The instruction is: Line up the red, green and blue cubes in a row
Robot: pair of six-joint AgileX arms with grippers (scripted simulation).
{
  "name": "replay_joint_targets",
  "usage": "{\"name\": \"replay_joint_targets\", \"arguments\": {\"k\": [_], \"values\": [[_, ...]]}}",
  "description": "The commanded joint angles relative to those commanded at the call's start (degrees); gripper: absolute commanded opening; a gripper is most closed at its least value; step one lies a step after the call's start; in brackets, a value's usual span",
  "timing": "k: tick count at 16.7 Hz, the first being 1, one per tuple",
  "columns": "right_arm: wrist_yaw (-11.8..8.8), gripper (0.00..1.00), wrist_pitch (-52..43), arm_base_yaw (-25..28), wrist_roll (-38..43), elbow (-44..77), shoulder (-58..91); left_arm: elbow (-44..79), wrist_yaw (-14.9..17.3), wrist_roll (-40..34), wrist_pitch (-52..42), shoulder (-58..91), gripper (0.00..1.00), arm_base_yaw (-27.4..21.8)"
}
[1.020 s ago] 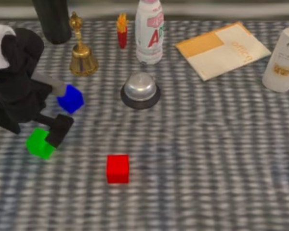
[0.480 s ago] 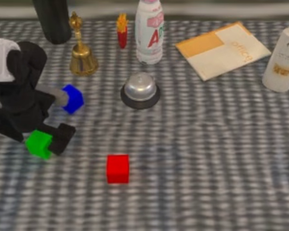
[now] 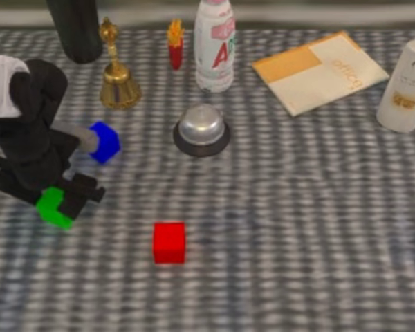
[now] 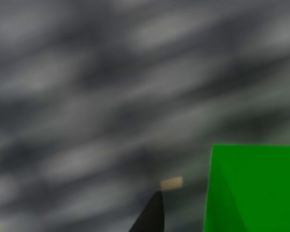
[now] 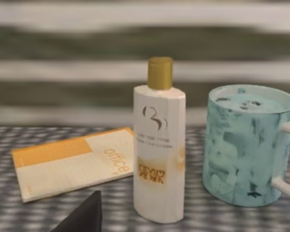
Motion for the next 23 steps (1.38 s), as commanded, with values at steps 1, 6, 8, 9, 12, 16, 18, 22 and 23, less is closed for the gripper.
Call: {"name": "replay_joint_targets", "arguments": {"k": [1, 6, 8, 9, 12, 16, 18, 22, 23], "values": [[0.0, 1.00, 0.0, 0.0, 0.0, 0.0, 0.0, 0.0, 0.0, 0.0, 0.0, 0.0, 0.25, 0.0], [0.0, 1.00, 0.0, 0.0, 0.0, 0.0, 0.0, 0.0, 0.0, 0.0, 0.0, 0.0, 0.00, 0.0], [0.0, 1.00, 0.0, 0.0, 0.0, 0.0, 0.0, 0.0, 0.0, 0.0, 0.0, 0.0, 0.00, 0.0], [0.0, 1.00, 0.0, 0.0, 0.0, 0.0, 0.0, 0.0, 0.0, 0.0, 0.0, 0.0, 0.00, 0.0], [0.0, 1.00, 0.0, 0.0, 0.0, 0.0, 0.0, 0.0, 0.0, 0.0, 0.0, 0.0, 0.00, 0.0], [0.0, 1.00, 0.0, 0.0, 0.0, 0.0, 0.0, 1.7, 0.2, 0.0, -2.7, -1.7, 0.00, 0.1], [0.0, 1.00, 0.0, 0.0, 0.0, 0.0, 0.0, 3.8, 0.2, -0.1, -6.7, -3.2, 0.00, 0.4], [0.0, 1.00, 0.0, 0.0, 0.0, 0.0, 0.0, 7.9, 0.1, -0.2, -14.3, -6.7, 0.00, 1.0], [0.0, 1.00, 0.0, 0.0, 0.0, 0.0, 0.0, 8.4, 0.1, -0.2, -15.0, -7.2, 0.00, 1.1]]}}
